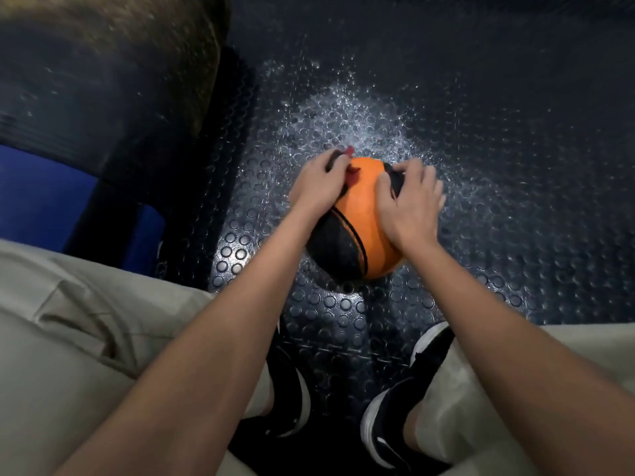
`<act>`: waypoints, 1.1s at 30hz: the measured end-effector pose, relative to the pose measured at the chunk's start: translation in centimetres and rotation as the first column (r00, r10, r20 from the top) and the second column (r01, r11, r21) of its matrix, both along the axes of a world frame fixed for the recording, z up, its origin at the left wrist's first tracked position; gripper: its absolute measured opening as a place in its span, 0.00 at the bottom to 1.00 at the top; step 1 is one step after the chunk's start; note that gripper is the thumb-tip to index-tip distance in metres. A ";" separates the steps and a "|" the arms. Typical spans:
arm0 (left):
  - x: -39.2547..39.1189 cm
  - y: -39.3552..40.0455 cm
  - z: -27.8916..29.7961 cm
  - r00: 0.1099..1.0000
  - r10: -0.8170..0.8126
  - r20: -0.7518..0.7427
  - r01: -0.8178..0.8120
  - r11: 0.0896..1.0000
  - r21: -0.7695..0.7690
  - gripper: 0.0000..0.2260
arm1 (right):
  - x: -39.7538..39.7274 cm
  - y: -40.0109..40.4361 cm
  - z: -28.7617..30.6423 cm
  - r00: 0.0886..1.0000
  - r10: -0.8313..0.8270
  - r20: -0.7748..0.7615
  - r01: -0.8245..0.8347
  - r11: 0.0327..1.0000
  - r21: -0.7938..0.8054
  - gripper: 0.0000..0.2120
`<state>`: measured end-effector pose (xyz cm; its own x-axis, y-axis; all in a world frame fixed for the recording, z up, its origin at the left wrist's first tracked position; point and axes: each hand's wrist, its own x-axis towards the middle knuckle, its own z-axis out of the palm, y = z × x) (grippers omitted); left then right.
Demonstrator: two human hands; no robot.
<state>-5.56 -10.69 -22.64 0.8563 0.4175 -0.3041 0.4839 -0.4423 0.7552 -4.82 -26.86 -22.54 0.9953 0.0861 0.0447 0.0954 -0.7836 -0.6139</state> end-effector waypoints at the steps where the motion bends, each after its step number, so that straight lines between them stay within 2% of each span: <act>1: 0.4 -0.4 0.7 0.998 -0.070 0.011 0.069 0.995 0.069 0.20 | 0.0 -0.2 -0.1 0.999 0.016 0.040 -0.016 1.000 -0.001 0.17; 3: 0.6 -0.7 1.2 0.993 -0.115 0.038 0.112 0.991 0.077 0.20 | -0.2 -0.8 -0.5 0.984 0.139 0.110 -0.142 0.989 0.025 0.19; 6: -0.7 0.8 -1.0 0.998 0.052 0.043 -0.043 0.982 -0.184 0.18 | -0.4 -1.5 -0.9 0.965 0.241 0.100 -0.250 0.964 0.088 0.21; 9: -3.2 2.1 -3.6 0.977 0.149 -0.149 -0.202 0.869 -0.452 0.23 | -1.0 -1.4 -0.9 0.973 0.204 0.107 -0.216 0.969 0.119 0.20; 11: -3.8 2.0 -4.2 0.953 0.190 -0.237 -0.294 0.777 -0.557 0.24 | -1.5 -1.4 -0.9 0.979 0.166 0.119 -0.180 0.977 0.116 0.20; 12: -3.4 1.7 -3.8 0.942 0.221 -0.252 -0.328 0.765 -0.554 0.24 | -1.7 -1.3 -0.7 0.981 0.147 0.128 -0.160 0.982 0.102 0.19; 13: -2.8 1.4 -3.2 0.943 0.239 -0.233 -0.327 0.798 -0.506 0.23 | -1.7 -1.0 -0.4 0.983 0.125 0.135 -0.136 0.988 0.074 0.19; 14: -2.1 0.9 -2.4 0.959 0.218 -0.180 -0.275 0.865 -0.420 0.22 | -1.5 -0.8 0.0 0.985 0.101 0.138 -0.106 0.994 0.032 0.19; 16: -0.5 -0.2 -0.4 0.997 0.066 -0.045 -0.073 0.981 -0.178 0.20 | -0.8 -0.4 0.5 0.990 0.056 0.127 -0.047 0.996 -0.074 0.17; 18: 1.1 -1.4 1.1 0.987 -0.159 0.016 0.158 0.986 0.045 0.20 | 0.0 -0.4 0.5 0.992 0.033 0.118 -0.016 0.989 -0.145 0.17; 20: 1.7 -1.8 1.7 0.968 -0.244 0.051 0.236 0.963 0.130 0.22 | 0.5 -0.8 0.1 0.995 0.010 0.097 0.000 0.995 -0.103 0.17; 21: 1.5 -1.6 1.2 0.974 -0.215 0.071 0.207 0.972 0.112 0.22 | 0.5 -1.0 -0.2 0.997 0.010 0.078 -0.006 0.999 -0.045 0.17; 23: 0.3 -0.5 -0.6 0.997 -0.043 0.060 0.049 0.993 -0.106 0.21 | 0.3 -1.3 -0.5 0.999 0.033 0.025 -0.035 0.996 0.086 0.18; 25: -1.4 0.8 -2.5 0.991 0.100 -0.087 -0.125 0.918 -0.375 0.25 | 0.0 -1.5 -0.5 0.999 0.050 -0.013 -0.047 0.986 0.161 0.18; 27: -2.7 1.0 -3.6 0.972 0.137 -0.192 -0.218 0.832 -0.510 0.26 | -0.1 -1.7 -0.3 0.999 0.054 -0.007 -0.052 0.983 0.175 0.17; 29: -2.6 0.7 -3.9 0.957 0.203 -0.205 -0.283 0.805 -0.522 0.22 | -0.4 -1.6 -0.3 0.999 0.038 -0.003 -0.037 0.985 0.167 0.17; 30: -2.2 0.3 -3.5 0.956 0.231 -0.181 -0.292 0.822 -0.489 0.21 | -0.4 -1.4 -0.3 1.000 0.016 -0.005 -0.015 0.988 0.156 0.17; 31: -1.6 -0.2 -2.8 0.964 0.226 -0.139 -0.264 0.863 -0.430 0.19 | -0.4 -1.3 -0.2 1.000 -0.014 -0.013 0.015 0.990 0.140 0.18; 33: 0.0 -1.4 -0.7 0.996 0.077 -0.040 -0.083 0.976 -0.200 0.18 | -0.2 -1.0 -0.2 0.996 -0.079 -0.041 0.082 0.992 0.100 0.20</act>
<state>-5.55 -12.07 -23.35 0.8111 0.4118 -0.4154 0.5366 -0.2412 0.8086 -5.02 -27.84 -22.74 0.9999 0.0024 0.0124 0.0103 -0.7213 -0.6925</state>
